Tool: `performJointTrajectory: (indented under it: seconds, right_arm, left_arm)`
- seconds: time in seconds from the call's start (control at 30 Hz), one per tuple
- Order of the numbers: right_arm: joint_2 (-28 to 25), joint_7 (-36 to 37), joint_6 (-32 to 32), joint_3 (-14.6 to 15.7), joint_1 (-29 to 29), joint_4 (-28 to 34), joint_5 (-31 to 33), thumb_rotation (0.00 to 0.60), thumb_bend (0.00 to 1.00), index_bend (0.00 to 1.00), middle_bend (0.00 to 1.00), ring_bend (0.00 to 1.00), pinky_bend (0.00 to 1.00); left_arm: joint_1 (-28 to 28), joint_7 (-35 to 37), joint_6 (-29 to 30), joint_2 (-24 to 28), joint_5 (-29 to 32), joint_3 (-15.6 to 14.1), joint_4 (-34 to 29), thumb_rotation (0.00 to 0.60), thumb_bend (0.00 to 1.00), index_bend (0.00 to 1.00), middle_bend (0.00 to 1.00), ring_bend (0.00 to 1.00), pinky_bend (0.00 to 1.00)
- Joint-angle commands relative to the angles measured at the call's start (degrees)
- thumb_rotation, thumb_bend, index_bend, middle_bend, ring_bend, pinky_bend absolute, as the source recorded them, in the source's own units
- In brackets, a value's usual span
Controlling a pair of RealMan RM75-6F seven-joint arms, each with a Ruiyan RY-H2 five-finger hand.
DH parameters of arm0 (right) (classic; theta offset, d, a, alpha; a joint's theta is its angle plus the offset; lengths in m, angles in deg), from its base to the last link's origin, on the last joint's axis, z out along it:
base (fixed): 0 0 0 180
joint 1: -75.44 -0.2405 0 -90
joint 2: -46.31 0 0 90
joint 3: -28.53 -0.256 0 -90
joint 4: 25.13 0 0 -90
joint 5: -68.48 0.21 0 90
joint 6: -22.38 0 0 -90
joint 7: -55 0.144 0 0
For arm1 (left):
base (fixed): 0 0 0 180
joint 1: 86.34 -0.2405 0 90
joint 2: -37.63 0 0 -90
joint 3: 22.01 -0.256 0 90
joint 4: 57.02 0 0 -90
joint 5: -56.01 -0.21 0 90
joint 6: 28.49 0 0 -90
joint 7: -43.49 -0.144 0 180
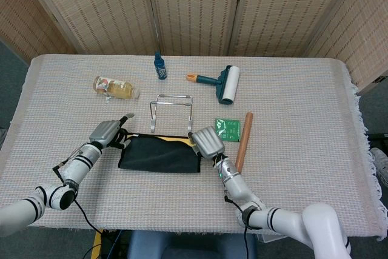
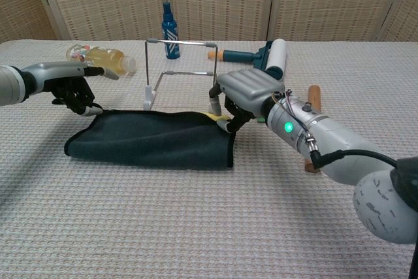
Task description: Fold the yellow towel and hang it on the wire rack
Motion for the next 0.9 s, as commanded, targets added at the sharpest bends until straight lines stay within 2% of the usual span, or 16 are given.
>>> performJointTrajectory:
  seconds: [0.03, 0.13, 0.2, 0.27, 0.43, 0.53, 0.67, 0.77, 0.9]
  right_arm:
    - [1.05, 1.35, 0.23, -0.35, -0.80, -1.99, -0.37, 0.600, 0.43, 0.61, 0.90, 0.98, 1.00]
    - [1.60, 2.38, 0.46, -0.48, -1.39, -3.44, -0.75, 0.600, 0.43, 0.60, 0.90, 0.98, 1.00]
    - [1.77, 3.18, 0.52, -0.59, -1.77, -4.07, -1.12, 0.600, 0.42, 0.54, 0.90, 0.98, 1.00]
    - [1.82, 3.76, 0.69, -0.81, -2.13, -4.43, -1.23, 0.600, 0.42, 0.41, 0.90, 0.98, 1.00]
    - [1.51, 3.76, 1.24, -1.27, -2.78, -4.44, -1.01, 0.600, 0.37, 0.17, 0.88, 0.98, 1.00]
    - [0.89, 3.78, 0.92, -1.09, -2.52, -3.31, -1.10, 0.600, 0.33, 0.10, 0.88, 0.98, 1.00]
    - [-1.80, 5.39, -0.73, 0.14, -1.49, -0.21, -3.25, 0.600, 0.31, 0.13, 0.88, 0.98, 1.00]
    - [-5.35, 7.78, -1.15, 2.63, -0.72, 2.39, -6.60, 0.600, 0.28, 0.30, 0.88, 0.98, 1.00]
    - [-9.64, 10.75, -1.89, 6.72, 0.21, 4.77, -11.62, 0.600, 0.22, 0.41, 0.88, 0.98, 1.00]
  left_arm:
    - [-1.17, -0.57, 1.92, 1.05, -0.10, 0.15, -2.00, 0.600, 0.40, 0.05, 0.85, 0.76, 0.89]
    - [-2.25, -0.76, 3.56, 2.11, -0.31, 0.10, -4.00, 0.600, 0.39, 0.04, 0.85, 0.76, 0.89]
    - [-2.95, -0.90, 4.50, 2.81, -0.65, -0.09, -5.18, 0.600, 0.38, 0.03, 0.85, 0.76, 0.89]
    - [-3.64, -0.90, 5.50, 3.51, -1.17, -0.29, -6.35, 0.600, 0.38, 0.03, 0.85, 0.76, 0.89]
    - [-5.15, -0.65, 8.04, 5.00, -2.68, -0.65, -9.09, 0.600, 0.38, 0.03, 0.85, 0.76, 0.89]
    - [-5.71, -0.67, 8.81, 5.97, -3.32, -0.82, -10.74, 0.600, 0.38, 0.03, 0.85, 0.76, 0.89]
    - [-6.64, -0.58, 10.29, 7.12, -4.00, -0.94, -12.53, 0.600, 0.38, 0.03, 0.85, 0.76, 0.89]
    - [-7.42, -0.48, 10.88, 8.46, -4.52, -1.38, -13.97, 0.600, 0.38, 0.03, 0.85, 0.76, 0.89]
    - [-8.71, -0.20, 12.46, 10.11, -5.46, -1.87, -15.73, 0.600, 0.38, 0.03, 0.85, 0.76, 0.89]
